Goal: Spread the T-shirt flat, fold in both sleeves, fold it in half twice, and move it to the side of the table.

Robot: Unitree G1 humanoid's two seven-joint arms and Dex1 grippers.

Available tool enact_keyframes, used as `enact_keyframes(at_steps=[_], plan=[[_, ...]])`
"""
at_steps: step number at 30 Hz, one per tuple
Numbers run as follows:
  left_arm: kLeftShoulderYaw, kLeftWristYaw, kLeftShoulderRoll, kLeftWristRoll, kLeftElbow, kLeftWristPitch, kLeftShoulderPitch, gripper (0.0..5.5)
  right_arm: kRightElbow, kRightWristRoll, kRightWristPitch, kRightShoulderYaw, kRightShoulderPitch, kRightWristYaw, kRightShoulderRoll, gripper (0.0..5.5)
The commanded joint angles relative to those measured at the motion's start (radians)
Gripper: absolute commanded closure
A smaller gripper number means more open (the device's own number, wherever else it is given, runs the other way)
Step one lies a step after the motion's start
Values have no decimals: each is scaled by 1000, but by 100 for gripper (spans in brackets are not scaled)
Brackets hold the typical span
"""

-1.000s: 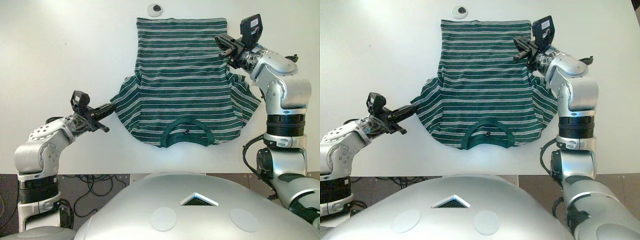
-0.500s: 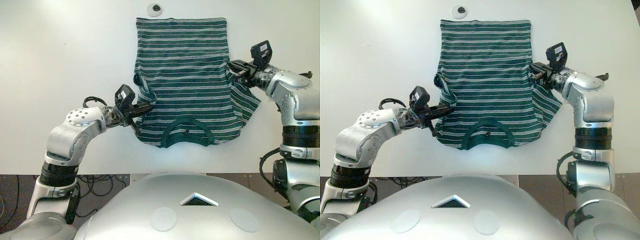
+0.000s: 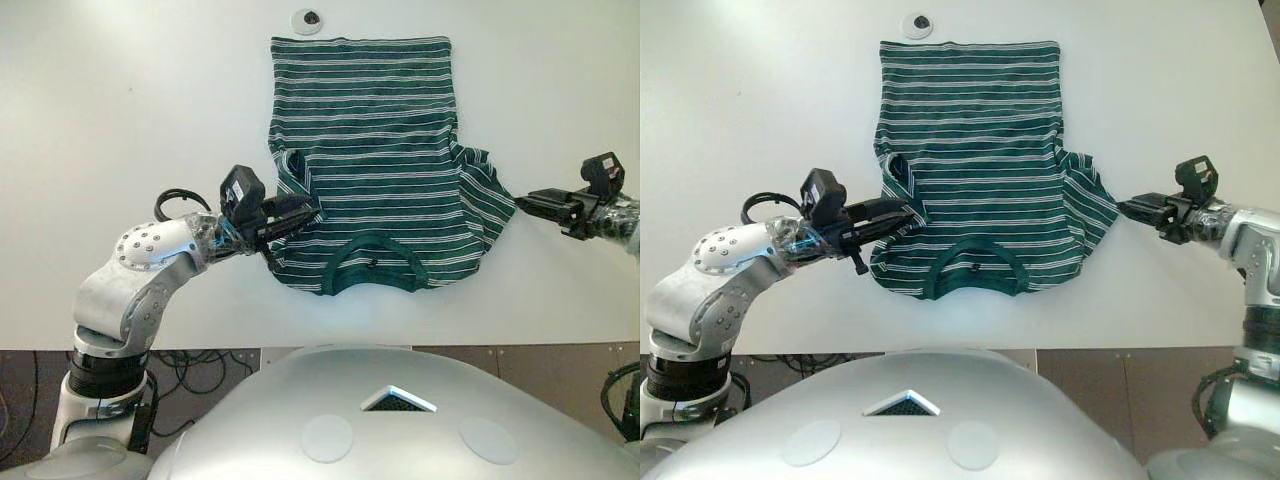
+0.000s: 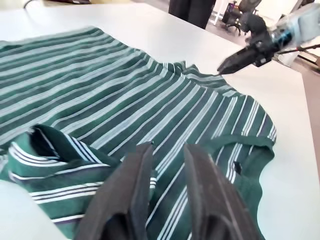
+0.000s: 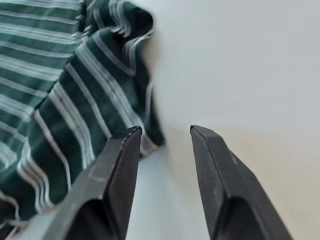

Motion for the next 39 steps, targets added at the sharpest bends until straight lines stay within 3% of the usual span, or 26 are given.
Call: enact_keyframes(at_steps=[1,11,19,25,28,31,34,36,39], plan=[[29,11,19,-9,-3,8,4,443,-7,-13,-21,53,25,10,7,390],[113,10,36,-23,58,-14,10,443,-84,35,-8,63,20,-17,26,546],[90,-15,51,-1,89,-37,27,443,-314,143,87,81,-87,5,-6,546],[60,-27,60,15,120,-45,-21,443,-405,114,97,281,-101,-59,91,546],[45,-23,71,50,121,-61,-29,443,-417,107,109,339,-117,-112,153,499],[29,-7,82,102,112,-79,-10,424,-445,143,125,323,-120,-124,174,441],[42,-11,119,142,74,-101,29,384,-498,188,88,248,-94,-39,83,392],[46,-35,193,220,57,-160,55,357,-489,157,-54,170,-86,38,18,360],[25,-110,323,359,70,-309,109,309,-396,6,-360,164,-62,159,-96,320]])
